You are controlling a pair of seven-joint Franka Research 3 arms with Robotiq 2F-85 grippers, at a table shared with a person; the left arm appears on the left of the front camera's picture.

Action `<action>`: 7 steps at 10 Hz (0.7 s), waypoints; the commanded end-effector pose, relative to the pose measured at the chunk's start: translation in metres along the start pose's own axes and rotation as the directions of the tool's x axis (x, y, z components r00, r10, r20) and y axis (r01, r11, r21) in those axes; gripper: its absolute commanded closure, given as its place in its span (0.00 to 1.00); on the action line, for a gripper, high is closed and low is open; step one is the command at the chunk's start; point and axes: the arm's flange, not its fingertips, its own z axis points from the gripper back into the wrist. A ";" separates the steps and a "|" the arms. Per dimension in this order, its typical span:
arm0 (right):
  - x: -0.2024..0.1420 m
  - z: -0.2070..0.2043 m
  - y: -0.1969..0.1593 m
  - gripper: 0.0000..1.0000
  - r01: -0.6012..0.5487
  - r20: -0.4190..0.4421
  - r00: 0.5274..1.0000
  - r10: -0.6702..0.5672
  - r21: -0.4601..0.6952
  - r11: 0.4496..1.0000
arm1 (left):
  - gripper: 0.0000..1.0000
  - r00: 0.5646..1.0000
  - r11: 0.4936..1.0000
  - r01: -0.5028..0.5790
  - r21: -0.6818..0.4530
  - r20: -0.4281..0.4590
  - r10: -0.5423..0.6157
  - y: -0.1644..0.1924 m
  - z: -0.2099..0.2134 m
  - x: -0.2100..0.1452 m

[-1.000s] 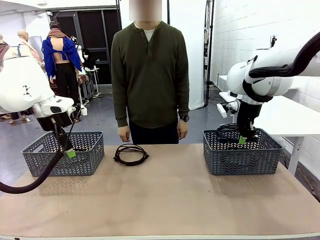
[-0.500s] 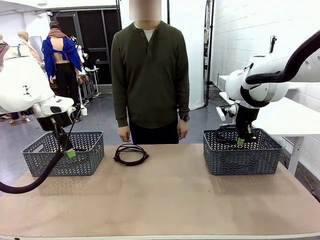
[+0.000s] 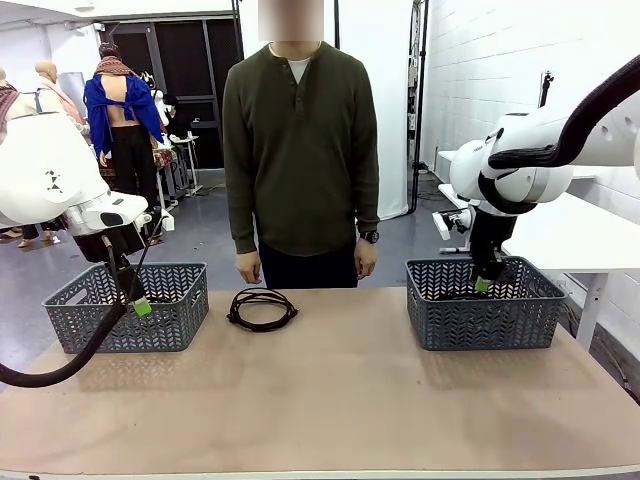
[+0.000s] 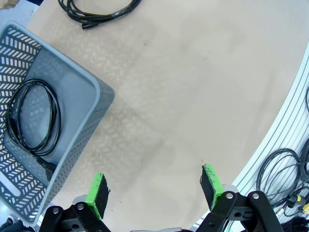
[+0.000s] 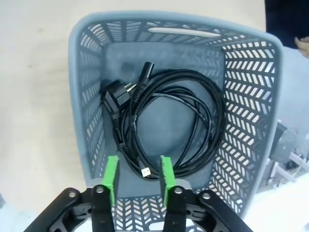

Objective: Organize the cables according to human instructions.
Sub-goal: Pick up a bundle of cables and place it in the basket indicated by the human.

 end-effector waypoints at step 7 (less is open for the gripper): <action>0.003 0.013 0.000 0.00 0.077 0.025 0.997 -0.078 0.036 0.996 | 0.00 1.000 1.000 -0.002 0.000 -0.006 0.002 0.000 0.001 0.000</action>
